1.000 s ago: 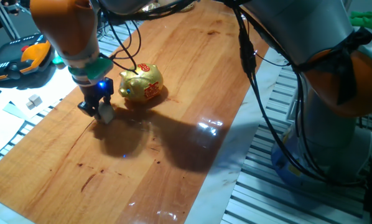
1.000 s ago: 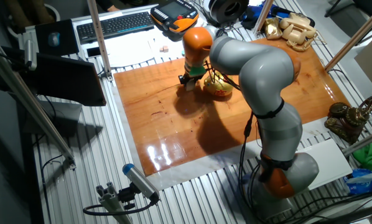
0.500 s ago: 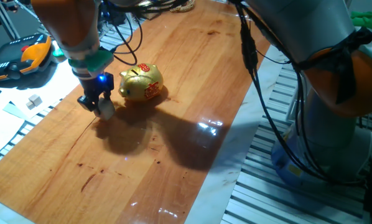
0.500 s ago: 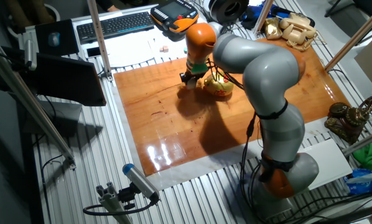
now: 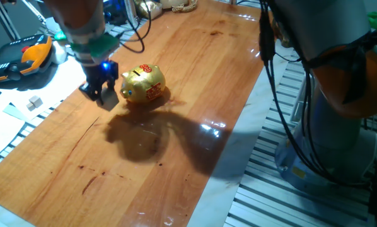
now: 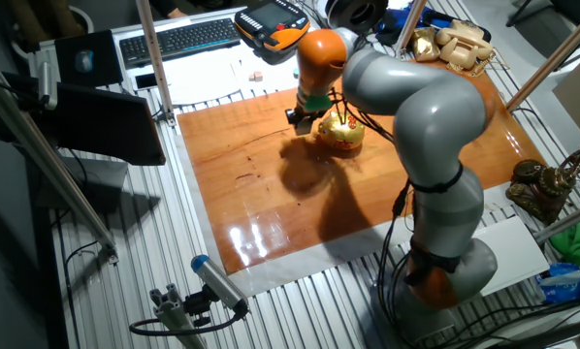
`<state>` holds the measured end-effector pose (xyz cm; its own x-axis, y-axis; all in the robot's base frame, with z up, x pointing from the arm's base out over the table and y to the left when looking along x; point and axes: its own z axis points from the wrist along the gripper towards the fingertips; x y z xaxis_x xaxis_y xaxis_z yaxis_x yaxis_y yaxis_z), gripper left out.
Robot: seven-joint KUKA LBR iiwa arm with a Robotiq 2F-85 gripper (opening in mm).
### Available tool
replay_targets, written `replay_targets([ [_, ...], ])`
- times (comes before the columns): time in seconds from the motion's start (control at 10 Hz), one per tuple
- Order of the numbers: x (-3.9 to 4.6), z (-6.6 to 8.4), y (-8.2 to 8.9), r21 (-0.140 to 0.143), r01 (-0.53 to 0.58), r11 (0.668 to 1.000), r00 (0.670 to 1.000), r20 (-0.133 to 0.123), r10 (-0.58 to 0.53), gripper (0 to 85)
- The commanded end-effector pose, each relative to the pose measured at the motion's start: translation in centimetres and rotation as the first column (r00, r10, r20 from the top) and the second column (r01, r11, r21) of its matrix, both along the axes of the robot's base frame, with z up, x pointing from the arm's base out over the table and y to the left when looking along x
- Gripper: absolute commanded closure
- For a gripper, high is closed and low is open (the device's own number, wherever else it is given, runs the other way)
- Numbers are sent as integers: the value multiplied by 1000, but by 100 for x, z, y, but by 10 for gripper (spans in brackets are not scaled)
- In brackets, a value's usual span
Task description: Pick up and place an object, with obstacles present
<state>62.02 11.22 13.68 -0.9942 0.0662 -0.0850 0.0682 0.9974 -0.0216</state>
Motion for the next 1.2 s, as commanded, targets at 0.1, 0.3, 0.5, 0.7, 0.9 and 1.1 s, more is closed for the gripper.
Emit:
replay_targets([
  [0.1, -61, 201, -91, 4, -15, 1000, 1000, -16, 15, 850],
  [0.3, -146, 354, -198, 20, -24, 1000, 999, -37, 24, 850],
  [0.5, -249, 487, -283, 25, -14, 1000, 999, -43, 15, 850],
  [0.7, -359, 592, -352, 27, -20, 999, 998, -54, 21, 850],
  [0.9, -456, 647, -447, 23, -34, 999, 998, -49, 35, 850],
  [1.1, -459, 646, -452, 21, -45, 999, 998, -45, 46, 850],
])
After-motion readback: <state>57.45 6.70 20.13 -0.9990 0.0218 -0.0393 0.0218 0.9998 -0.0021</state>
